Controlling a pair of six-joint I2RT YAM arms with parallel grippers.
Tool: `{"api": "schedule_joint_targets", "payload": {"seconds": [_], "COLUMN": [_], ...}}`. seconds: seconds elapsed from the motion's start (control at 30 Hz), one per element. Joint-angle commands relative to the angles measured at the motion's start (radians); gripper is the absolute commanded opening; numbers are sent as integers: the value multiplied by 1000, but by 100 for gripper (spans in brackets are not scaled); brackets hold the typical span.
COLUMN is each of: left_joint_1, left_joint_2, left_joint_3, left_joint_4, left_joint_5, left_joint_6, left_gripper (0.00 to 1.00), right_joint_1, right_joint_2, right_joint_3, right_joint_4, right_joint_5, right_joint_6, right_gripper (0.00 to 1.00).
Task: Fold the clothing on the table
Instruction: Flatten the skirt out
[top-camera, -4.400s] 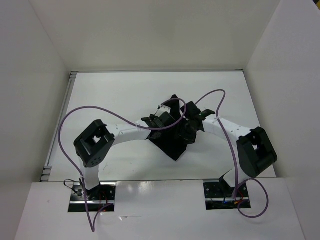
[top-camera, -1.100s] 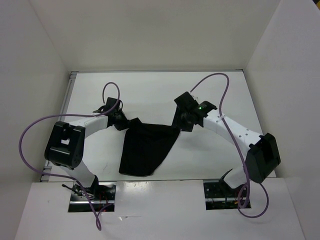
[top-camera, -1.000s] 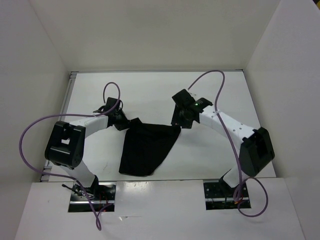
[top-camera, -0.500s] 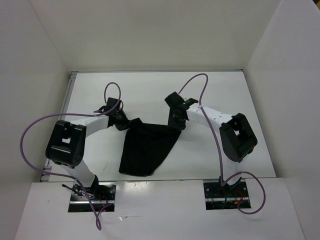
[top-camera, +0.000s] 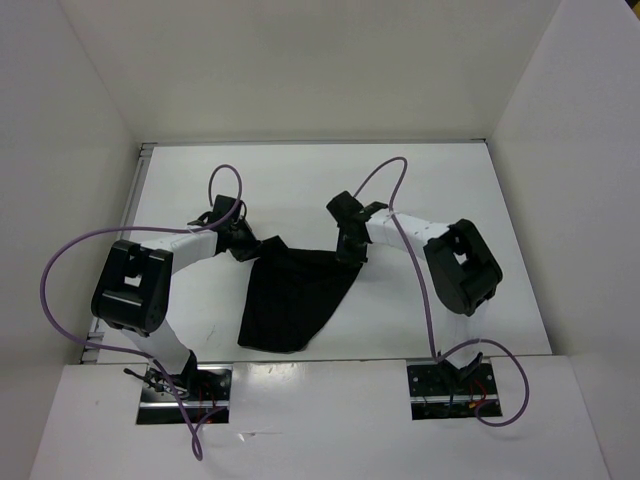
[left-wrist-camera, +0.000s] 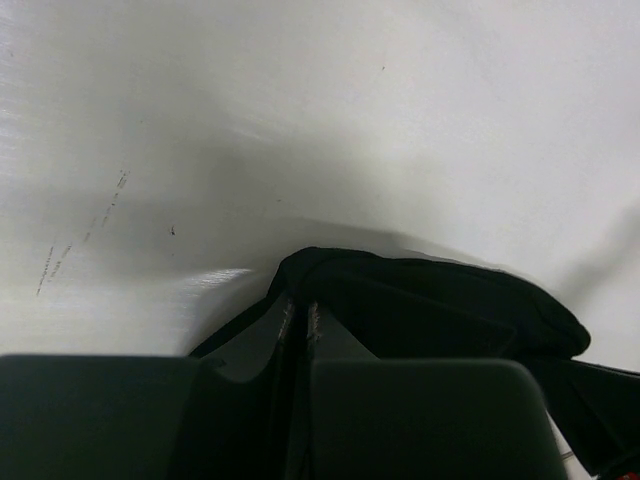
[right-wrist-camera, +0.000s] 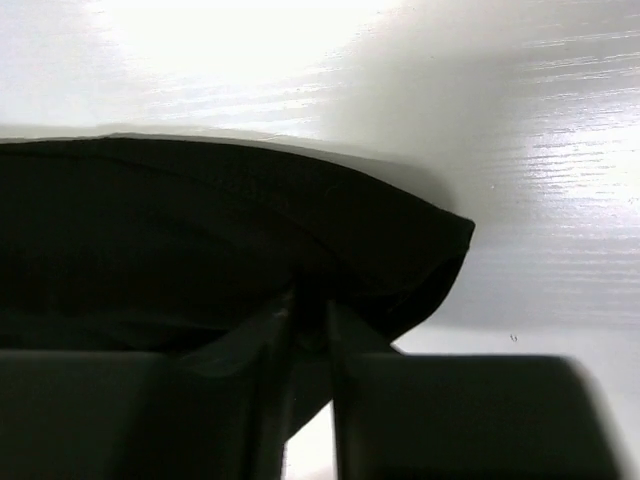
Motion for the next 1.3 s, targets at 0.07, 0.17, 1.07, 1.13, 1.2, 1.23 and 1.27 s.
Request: {"api": "schedule_joint_targets", "payload": {"seconds": [0.07,0.17,1.07,1.13,1.2,1.23,1.27], "left_joint_1": [-5,-5,171,137,72,48,23], "left_joint_2": [14,14,20,2,-10,-11,-11], "left_joint_3": [16,25,142,142,156,165,177], "left_joint_4": [24,24,237,187,107,79,47], "left_joint_5": [17,43,393,367,320,236,196], "left_joint_6": [24,34,-120,-13,56,128,158], "left_gripper": [8,8,83,60,13,0,0], "right_joint_1": [-6,-6,-506,-481,-451,-432,-381], "right_joint_2": [13,-57,-301,-292,-281,-268,-257], "right_joint_3": [-5,4,18,18,9,-8,-17], "right_joint_4": [5,-16,231,160,99,85,74], "right_joint_5": [27,-2,-464,-369,-332,-280,-243], "right_joint_6": [7,16,41,4,-39,-48,-62], "right_gripper": [0,0,40,32,16,10,1]}}
